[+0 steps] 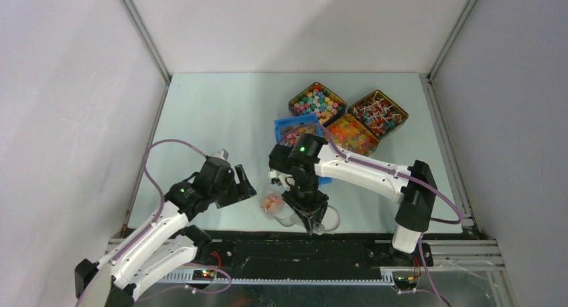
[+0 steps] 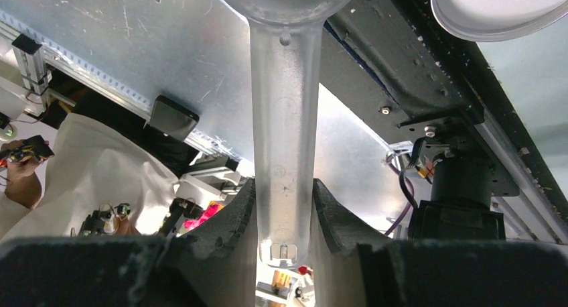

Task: Pack the candies
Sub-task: Place the fake candies in the packing bottle, then scoop the fake candies from the storage box.

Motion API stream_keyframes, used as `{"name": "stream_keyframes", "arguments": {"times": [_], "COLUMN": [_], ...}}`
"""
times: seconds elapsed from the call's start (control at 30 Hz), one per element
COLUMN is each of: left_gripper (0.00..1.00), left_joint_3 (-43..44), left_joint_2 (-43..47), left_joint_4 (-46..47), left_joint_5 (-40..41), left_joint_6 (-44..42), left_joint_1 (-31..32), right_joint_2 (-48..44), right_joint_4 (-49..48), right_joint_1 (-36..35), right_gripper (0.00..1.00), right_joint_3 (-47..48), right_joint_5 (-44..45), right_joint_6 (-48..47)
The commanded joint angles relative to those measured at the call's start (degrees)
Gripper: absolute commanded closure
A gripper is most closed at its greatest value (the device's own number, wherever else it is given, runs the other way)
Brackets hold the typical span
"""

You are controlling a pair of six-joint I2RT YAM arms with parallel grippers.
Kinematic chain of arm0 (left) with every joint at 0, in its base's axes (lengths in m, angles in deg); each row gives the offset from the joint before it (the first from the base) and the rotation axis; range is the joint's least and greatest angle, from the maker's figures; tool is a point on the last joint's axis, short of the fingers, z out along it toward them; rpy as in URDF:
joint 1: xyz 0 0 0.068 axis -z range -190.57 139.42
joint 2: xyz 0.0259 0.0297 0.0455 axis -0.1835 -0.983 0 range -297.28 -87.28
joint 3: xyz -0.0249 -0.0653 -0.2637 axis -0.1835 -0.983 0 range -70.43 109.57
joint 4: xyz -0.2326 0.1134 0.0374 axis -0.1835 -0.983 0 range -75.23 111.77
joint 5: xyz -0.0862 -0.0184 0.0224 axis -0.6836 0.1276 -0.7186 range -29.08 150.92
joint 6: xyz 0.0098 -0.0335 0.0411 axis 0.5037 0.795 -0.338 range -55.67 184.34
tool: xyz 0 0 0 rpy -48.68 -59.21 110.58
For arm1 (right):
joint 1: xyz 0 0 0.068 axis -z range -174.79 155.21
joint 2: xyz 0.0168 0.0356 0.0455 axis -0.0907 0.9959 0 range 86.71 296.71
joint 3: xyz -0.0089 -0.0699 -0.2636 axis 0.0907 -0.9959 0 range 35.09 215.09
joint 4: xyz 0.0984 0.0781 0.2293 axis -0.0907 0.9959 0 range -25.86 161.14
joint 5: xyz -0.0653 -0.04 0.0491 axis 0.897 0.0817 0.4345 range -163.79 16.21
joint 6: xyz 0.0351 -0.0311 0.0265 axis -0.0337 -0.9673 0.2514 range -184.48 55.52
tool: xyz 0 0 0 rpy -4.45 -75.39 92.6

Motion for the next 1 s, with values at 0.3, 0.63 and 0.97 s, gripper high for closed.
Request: {"name": "stream_keyframes", "arguments": {"times": [0.3, 0.63, 0.97], "left_gripper": [0.2, 0.19, 0.19], "left_joint_3": [1.97, 6.49, 11.15], "left_joint_2": [-1.56, -7.31, -13.7], "left_joint_4": [2.43, 4.26, 6.1], "left_joint_5": [-0.76, -2.23, -3.76], "left_joint_6": [-0.84, -2.86, -5.25], "left_joint_1": [-0.27, -0.26, -0.21], "right_joint_2": [-11.03, -17.69, -19.51], "right_joint_4": [-9.2, -11.33, -11.29], "right_joint_1": [-0.28, -0.79, 4.94], "right_gripper": [1.0, 1.0, 1.0], "right_joint_3": [-6.29, -11.39, -12.44], "right_joint_5": [11.17, 23.92, 21.16], "right_joint_6": [0.25, 1.61, 2.1]}}
